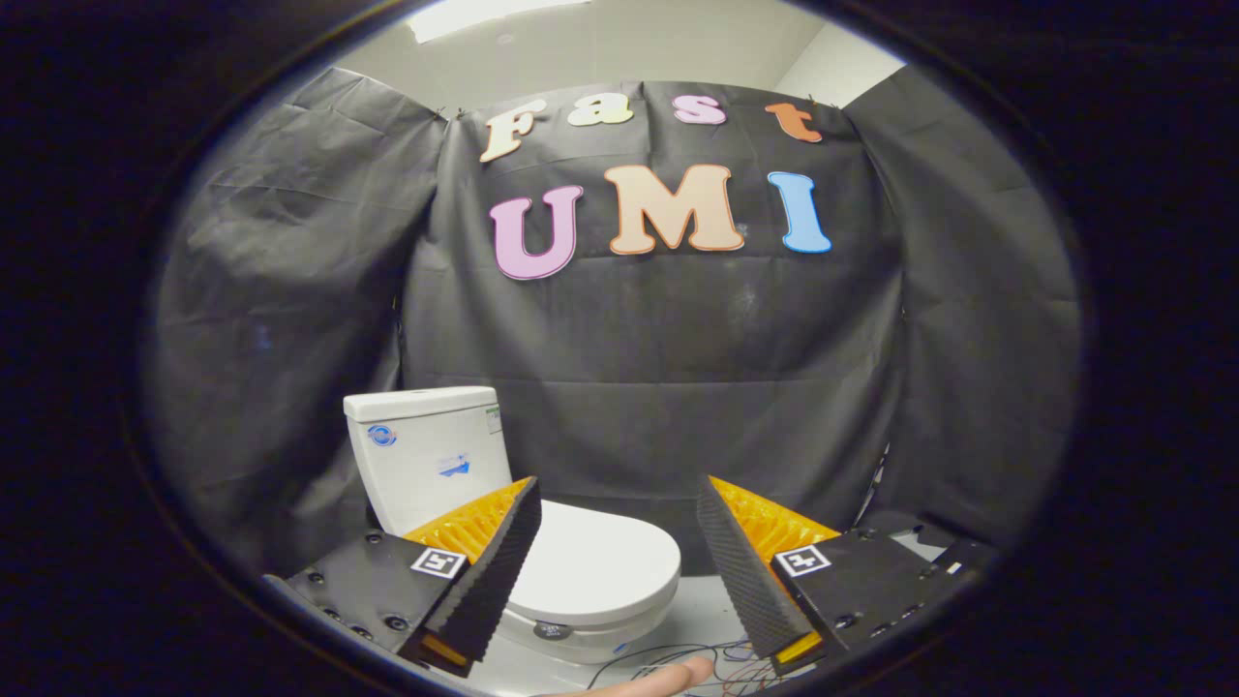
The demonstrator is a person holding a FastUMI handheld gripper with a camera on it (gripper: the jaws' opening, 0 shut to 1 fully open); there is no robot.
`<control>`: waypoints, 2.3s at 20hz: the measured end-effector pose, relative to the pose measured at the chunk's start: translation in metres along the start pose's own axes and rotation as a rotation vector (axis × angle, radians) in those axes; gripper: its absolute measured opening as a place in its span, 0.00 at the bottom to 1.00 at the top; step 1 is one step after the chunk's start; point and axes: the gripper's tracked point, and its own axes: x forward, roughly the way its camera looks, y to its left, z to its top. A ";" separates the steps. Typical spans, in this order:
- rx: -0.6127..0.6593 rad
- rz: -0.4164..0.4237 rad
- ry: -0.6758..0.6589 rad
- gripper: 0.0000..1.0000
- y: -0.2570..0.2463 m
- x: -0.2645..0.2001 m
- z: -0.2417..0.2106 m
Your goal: Open the toilet lid.
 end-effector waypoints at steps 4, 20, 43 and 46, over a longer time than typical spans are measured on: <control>-0.001 0.000 0.002 1.00 -0.001 0.000 0.000; 0.049 0.057 0.012 1.00 0.034 0.052 -0.002; 0.658 -0.132 0.047 0.98 0.091 0.053 -0.126; 0.803 -0.186 0.228 0.96 0.092 0.056 -0.197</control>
